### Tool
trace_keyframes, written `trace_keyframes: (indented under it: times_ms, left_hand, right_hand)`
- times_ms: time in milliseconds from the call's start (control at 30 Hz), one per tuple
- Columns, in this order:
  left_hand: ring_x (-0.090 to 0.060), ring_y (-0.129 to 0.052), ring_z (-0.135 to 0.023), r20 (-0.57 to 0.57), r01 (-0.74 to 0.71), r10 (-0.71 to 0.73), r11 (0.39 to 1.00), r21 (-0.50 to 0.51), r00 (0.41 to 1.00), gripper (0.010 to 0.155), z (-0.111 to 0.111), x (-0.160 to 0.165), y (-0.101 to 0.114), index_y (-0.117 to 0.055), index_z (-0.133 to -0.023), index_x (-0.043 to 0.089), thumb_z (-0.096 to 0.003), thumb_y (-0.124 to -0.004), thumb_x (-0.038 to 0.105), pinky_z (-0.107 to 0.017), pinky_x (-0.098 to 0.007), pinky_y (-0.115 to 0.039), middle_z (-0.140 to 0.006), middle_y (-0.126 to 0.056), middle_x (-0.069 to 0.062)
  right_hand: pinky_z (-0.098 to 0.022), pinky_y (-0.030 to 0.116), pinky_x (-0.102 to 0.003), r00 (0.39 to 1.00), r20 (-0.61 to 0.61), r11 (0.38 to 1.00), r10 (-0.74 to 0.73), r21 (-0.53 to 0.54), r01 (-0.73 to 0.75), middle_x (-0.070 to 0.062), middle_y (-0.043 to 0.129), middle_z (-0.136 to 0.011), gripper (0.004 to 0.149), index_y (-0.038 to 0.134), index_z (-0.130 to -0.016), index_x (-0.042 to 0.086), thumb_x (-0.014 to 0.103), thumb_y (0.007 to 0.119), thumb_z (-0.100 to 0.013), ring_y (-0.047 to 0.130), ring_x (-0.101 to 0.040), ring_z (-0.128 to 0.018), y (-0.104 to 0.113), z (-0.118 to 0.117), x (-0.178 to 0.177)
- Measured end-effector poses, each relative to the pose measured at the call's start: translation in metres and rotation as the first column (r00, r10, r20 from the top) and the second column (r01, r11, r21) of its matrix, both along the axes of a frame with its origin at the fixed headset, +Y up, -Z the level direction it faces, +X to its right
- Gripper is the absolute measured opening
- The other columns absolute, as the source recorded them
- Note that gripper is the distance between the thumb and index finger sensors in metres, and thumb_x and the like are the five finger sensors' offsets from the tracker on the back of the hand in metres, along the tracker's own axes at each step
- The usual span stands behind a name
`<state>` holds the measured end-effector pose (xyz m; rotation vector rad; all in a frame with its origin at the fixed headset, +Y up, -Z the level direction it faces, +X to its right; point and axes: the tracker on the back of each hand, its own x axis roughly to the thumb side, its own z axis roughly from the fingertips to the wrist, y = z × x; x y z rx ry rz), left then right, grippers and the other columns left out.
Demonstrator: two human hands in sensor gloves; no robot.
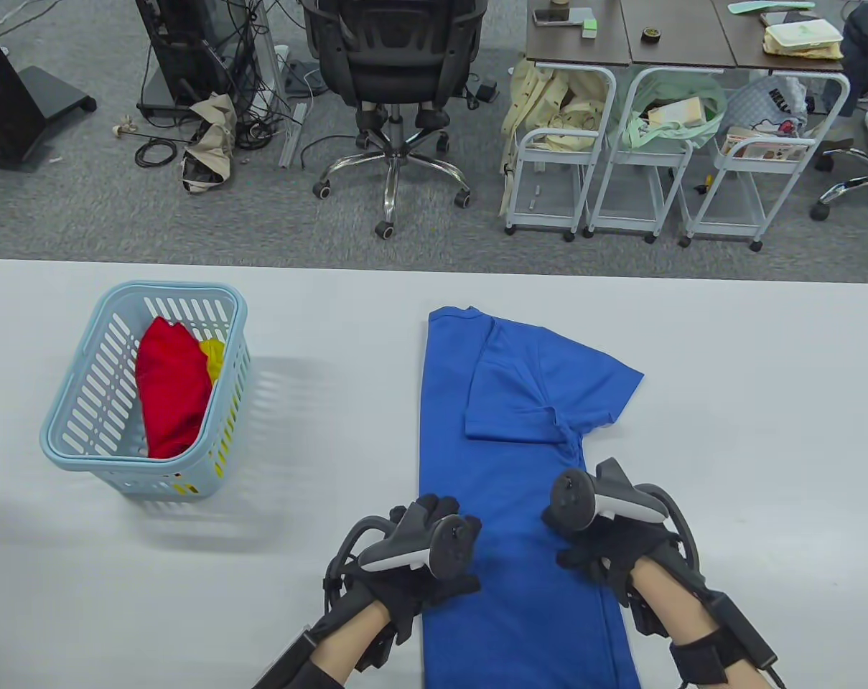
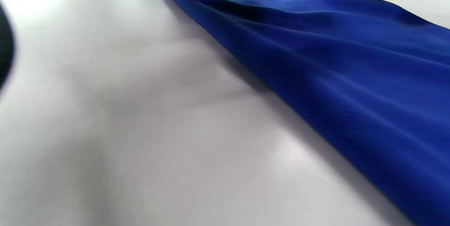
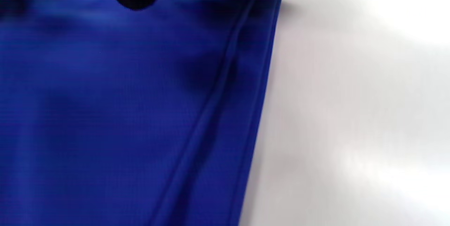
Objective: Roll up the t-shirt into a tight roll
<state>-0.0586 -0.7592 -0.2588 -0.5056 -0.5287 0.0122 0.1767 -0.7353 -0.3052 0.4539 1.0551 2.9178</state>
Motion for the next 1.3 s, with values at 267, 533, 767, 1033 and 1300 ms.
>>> trace_keyframes:
  times_ms: [267,533,767,1033,1300]
  left_hand:
    - [-0.045,0.005,-0.109,0.013,0.189,-0.189,0.979,-0.076,0.982,0.078,-0.011,-0.003,-0.030,0.012,-0.110,0.030,-0.0522,-0.026,0.067,-0.075,-0.069,-0.015,-0.116,0.017,-0.015]
    - [-0.045,0.005,-0.109,0.025,0.176,-0.174,0.981,-0.083,0.984,0.078,-0.010,-0.008,-0.030,0.010,-0.111,0.030,-0.0527,-0.028,0.068,-0.075,-0.069,-0.015,-0.117,0.016,-0.015]
    - [-0.044,0.002,-0.110,0.030,0.138,-0.136,0.986,-0.097,0.990,0.080,-0.012,-0.013,-0.028,0.005,-0.112,0.032,-0.0537,-0.035,0.068,-0.076,-0.069,-0.016,-0.118,0.013,-0.013]
    - [-0.044,0.004,-0.109,0.031,0.122,-0.119,0.984,-0.129,0.992,0.079,-0.010,-0.019,-0.028,0.005,-0.112,0.032,-0.0552,-0.038,0.067,-0.075,-0.069,-0.013,-0.117,0.015,-0.013]
    - [-0.044,0.007,-0.108,0.030,0.130,-0.127,0.980,-0.149,0.991,0.079,-0.010,-0.019,-0.027,0.008,-0.111,0.031,-0.0556,-0.036,0.066,-0.074,-0.069,-0.012,-0.116,0.017,-0.013]
  right_hand:
    - [-0.075,0.037,-0.059,0.981,0.196,0.996,0.000,0.085,-0.017,-0.015,0.017,-0.118,0.070,0.023,-0.114,0.024,0.037,0.063,-0.058,0.028,-0.046,-0.109,0.025,-0.083,-0.012]
    - [-0.074,0.043,-0.057,0.971,0.222,0.976,0.084,0.180,-0.126,-0.008,0.034,-0.119,0.066,0.033,-0.113,0.030,0.035,0.068,-0.057,0.042,-0.040,-0.109,0.003,-0.122,-0.040]
    - [-0.055,0.073,-0.046,0.973,0.174,0.945,0.151,0.264,-0.194,-0.001,0.083,-0.081,0.050,0.067,-0.098,0.023,0.034,0.083,-0.051,0.091,-0.018,-0.061,-0.001,-0.119,-0.054]
    - [-0.051,0.077,-0.042,0.904,0.405,0.903,-0.138,0.426,-0.052,0.001,0.083,-0.079,0.036,0.067,-0.091,0.028,0.033,0.076,-0.056,0.093,-0.013,-0.054,0.037,-0.136,-0.001]
    - [-0.050,0.078,-0.043,0.610,0.791,0.958,-0.047,0.209,-0.198,-0.003,0.083,-0.078,0.039,0.065,-0.093,0.022,0.033,0.072,-0.056,0.094,-0.014,-0.054,-0.009,-0.129,0.105]
